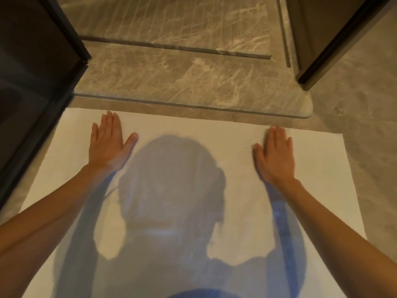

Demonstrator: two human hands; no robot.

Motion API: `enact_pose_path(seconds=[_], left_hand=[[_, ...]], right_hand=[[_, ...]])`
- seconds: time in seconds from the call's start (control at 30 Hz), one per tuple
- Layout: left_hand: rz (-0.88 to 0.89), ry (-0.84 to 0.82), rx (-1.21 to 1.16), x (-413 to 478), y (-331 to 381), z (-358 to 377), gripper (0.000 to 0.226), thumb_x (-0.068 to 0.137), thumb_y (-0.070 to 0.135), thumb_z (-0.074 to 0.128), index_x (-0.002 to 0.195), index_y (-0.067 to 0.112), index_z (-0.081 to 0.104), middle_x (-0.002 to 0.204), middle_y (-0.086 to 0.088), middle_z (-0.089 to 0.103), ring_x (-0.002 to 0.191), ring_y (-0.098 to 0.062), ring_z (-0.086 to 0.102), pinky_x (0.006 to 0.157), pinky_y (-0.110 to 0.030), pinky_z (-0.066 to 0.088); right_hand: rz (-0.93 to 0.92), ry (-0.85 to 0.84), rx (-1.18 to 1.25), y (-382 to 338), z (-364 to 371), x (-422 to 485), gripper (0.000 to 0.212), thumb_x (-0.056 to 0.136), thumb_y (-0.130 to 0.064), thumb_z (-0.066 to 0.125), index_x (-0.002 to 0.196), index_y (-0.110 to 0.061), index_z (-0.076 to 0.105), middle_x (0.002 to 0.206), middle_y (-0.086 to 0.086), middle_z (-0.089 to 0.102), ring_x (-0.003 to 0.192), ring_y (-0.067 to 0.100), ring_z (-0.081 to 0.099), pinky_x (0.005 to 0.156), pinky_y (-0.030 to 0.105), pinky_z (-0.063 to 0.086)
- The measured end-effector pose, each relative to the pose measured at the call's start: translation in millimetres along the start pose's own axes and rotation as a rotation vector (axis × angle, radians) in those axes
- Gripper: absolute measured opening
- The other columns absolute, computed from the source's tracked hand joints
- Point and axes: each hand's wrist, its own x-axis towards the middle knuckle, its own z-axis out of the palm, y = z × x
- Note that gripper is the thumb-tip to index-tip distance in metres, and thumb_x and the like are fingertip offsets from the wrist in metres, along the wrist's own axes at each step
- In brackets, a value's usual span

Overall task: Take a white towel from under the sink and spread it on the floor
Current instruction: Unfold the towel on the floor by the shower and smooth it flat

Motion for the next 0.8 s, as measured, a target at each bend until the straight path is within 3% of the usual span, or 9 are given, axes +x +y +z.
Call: enact_pose_path(seconds=[0.17,0.33,0.43,0.6,0.7,0.8], left_hand=[[0.000,-0.008,0.002,0,14,7,0.081,0.090,0.064,0.008,0.148,0.010,-0.006,0.158,-0.006,-0.008,0.144,-0.016,-0.011,0.117,-0.039,-0.007],[0.023,-0.019,-0.001,1,8,6,0.083,0.089,0.066,0.005,0.148,0.010,-0.007,0.158,-0.006,-0.008,0.144,-0.016,-0.011,0.117,-0.041,-0.006],[0.096,0.015,-0.008,-7,23,-3,0.084,0.087,0.064,0.004,0.148,0.007,-0.003,0.158,-0.010,-0.005,0.144,-0.017,-0.010,0.117,-0.039,-0.008],[0.380,0.034,0.009,-51,68,2,0.083,0.088,0.062,0.011,0.148,0.004,0.010,0.157,-0.013,0.008,0.145,-0.020,0.001,0.116,-0.038,-0.003],[0.415,-0.011,0.012,-72,72,17,0.086,0.087,0.066,0.008,0.148,0.005,0.010,0.156,-0.012,0.009,0.144,-0.019,0.003,0.116,-0.037,-0.005],[0.401,-0.017,0.013,-77,71,22,0.085,0.087,0.064,0.019,0.147,0.005,0.012,0.156,-0.013,0.015,0.144,-0.019,0.009,0.116,-0.038,-0.003]], right_hand=[[-0.045,-0.085,0.027,-35,14,-2,0.078,0.089,-0.054,0.012,0.148,-0.003,0.010,0.158,0.015,0.009,0.146,0.026,0.004,0.118,0.040,-0.001],[-0.034,-0.101,0.021,-25,14,-2,0.084,0.085,-0.059,0.006,0.149,-0.005,0.006,0.158,0.013,0.005,0.146,0.024,0.001,0.118,0.039,-0.001],[-0.018,-0.108,0.030,-35,7,-8,0.083,0.087,-0.058,0.006,0.149,-0.003,0.007,0.158,0.015,0.005,0.146,0.026,0.001,0.119,0.041,-0.001],[-0.224,-0.096,0.067,-79,10,-53,0.078,0.091,-0.055,0.018,0.147,0.000,0.018,0.155,0.019,0.015,0.145,0.031,0.011,0.115,0.037,-0.005],[-0.240,-0.147,0.089,-95,19,-76,0.077,0.091,-0.056,0.023,0.148,-0.004,0.016,0.157,0.015,0.015,0.146,0.027,0.009,0.117,0.038,-0.003],[-0.224,-0.134,0.072,-93,22,-78,0.078,0.091,-0.059,0.024,0.148,-0.006,0.017,0.157,0.014,0.016,0.146,0.025,0.010,0.117,0.038,-0.001]])
